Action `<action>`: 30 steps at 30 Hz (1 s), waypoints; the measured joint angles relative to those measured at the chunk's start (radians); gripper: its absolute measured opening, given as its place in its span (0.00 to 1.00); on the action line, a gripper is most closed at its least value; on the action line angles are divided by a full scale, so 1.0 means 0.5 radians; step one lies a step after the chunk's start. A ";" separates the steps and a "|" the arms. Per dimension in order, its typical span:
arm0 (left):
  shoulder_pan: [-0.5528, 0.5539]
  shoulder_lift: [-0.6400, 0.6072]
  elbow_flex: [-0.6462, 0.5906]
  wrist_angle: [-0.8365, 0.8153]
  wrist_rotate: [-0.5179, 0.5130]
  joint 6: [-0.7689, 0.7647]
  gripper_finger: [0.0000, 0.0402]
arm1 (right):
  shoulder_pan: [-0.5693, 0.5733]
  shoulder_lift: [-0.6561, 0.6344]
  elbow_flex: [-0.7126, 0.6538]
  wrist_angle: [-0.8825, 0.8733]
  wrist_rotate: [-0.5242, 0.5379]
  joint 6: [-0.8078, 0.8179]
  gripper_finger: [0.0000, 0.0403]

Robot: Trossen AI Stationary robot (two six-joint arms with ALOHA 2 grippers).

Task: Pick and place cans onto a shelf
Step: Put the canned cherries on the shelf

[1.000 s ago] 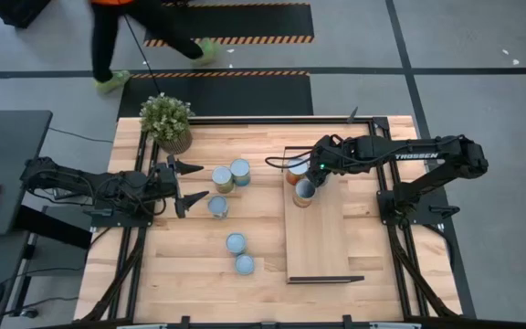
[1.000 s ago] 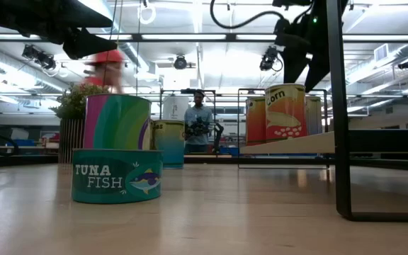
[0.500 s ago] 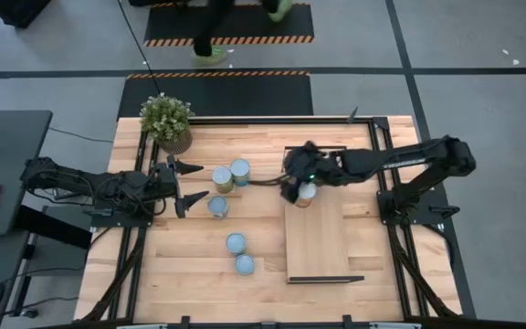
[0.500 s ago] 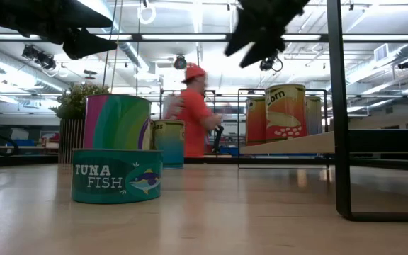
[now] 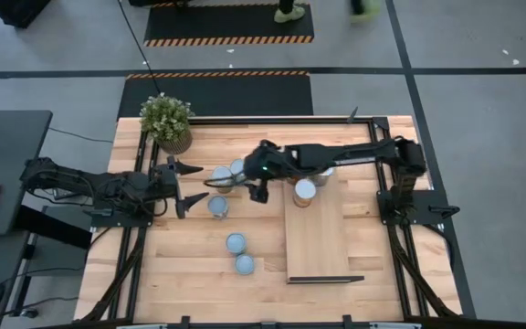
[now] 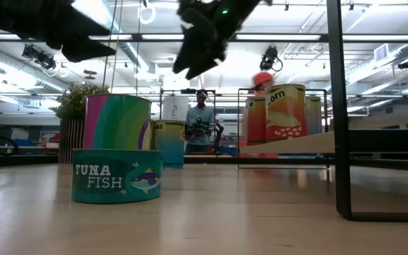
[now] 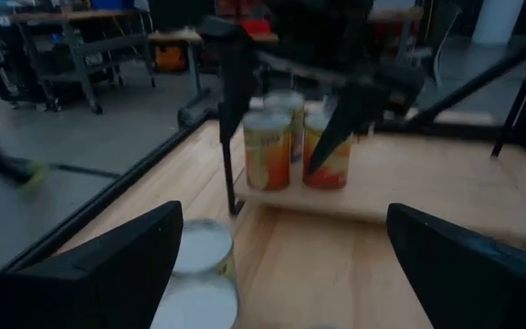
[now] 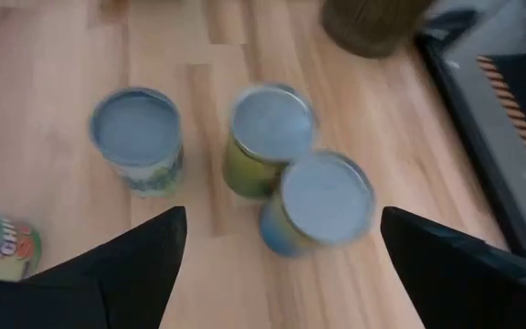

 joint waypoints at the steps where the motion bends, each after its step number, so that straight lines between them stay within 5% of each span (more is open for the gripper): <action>1: 0.000 0.001 0.000 -0.036 0.001 -0.005 0.97 | -0.020 0.047 0.046 -0.003 -0.050 -0.033 0.93; 15: 0.000 0.000 -0.001 -0.097 0.000 -0.027 0.97 | -0.206 0.433 0.465 -0.019 -0.209 -0.353 0.99; 30: 0.000 0.001 -0.001 -0.118 0.001 -0.032 0.97 | -0.279 0.568 0.478 0.016 -0.346 -0.446 0.99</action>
